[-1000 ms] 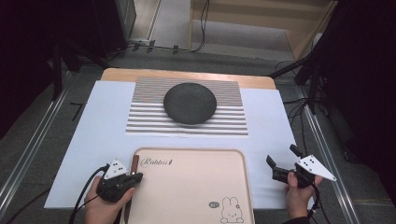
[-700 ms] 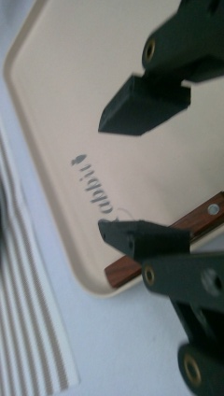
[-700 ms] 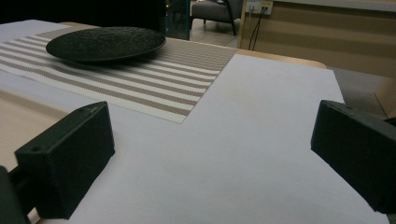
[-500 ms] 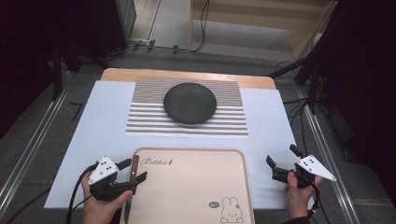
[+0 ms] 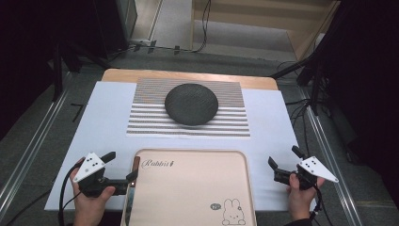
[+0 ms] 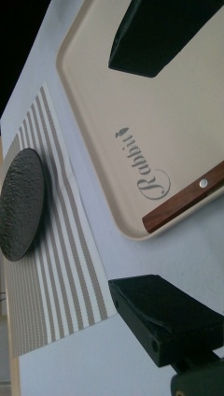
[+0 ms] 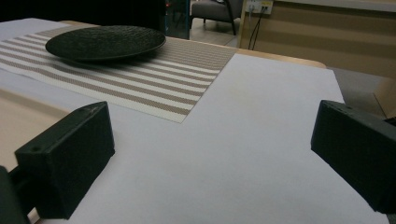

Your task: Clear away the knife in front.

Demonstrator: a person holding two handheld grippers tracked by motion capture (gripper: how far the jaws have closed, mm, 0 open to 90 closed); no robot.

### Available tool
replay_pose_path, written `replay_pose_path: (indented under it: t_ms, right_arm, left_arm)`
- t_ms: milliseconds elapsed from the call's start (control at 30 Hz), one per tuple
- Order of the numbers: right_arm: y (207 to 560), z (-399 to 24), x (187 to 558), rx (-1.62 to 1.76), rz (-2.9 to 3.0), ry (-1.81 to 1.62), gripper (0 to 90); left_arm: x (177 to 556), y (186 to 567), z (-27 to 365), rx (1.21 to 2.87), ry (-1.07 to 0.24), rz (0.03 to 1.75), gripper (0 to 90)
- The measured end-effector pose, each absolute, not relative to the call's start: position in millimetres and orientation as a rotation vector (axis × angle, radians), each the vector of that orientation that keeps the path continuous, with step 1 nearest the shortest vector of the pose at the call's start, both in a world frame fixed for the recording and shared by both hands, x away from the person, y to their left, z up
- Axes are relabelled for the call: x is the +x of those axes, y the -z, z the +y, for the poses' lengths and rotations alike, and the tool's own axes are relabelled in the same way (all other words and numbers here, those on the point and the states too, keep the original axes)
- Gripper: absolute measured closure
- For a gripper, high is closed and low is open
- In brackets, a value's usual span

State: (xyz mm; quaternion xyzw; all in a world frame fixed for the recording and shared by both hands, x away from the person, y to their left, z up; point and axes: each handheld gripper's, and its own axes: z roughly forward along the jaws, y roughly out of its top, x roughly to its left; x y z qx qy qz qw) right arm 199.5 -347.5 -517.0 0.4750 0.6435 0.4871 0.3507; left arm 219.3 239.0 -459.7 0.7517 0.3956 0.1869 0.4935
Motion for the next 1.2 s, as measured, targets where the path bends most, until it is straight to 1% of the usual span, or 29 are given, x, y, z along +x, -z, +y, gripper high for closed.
replay_pose_path:
  t_ms: [400,733,933,1200]
  right_arm:
    - [517,-347,200,1.231,1.670,-1.256,0.0]
    - [517,-347,200,1.232,1.670,-1.252,0.0]
    - [517,-347,200,1.231,1.670,-1.251,0.0]
    - [517,-347,200,1.227,1.672,-1.252,0.0]
  left_arm:
    - [232,458,276,1.744,-0.540,1.013,0.0]
    - [247,466,305,1.706,-0.607,1.074,0.0]
    - [259,473,318,1.698,-0.656,1.097,0.0]
    - [267,482,324,1.703,-0.662,1.135,0.0]
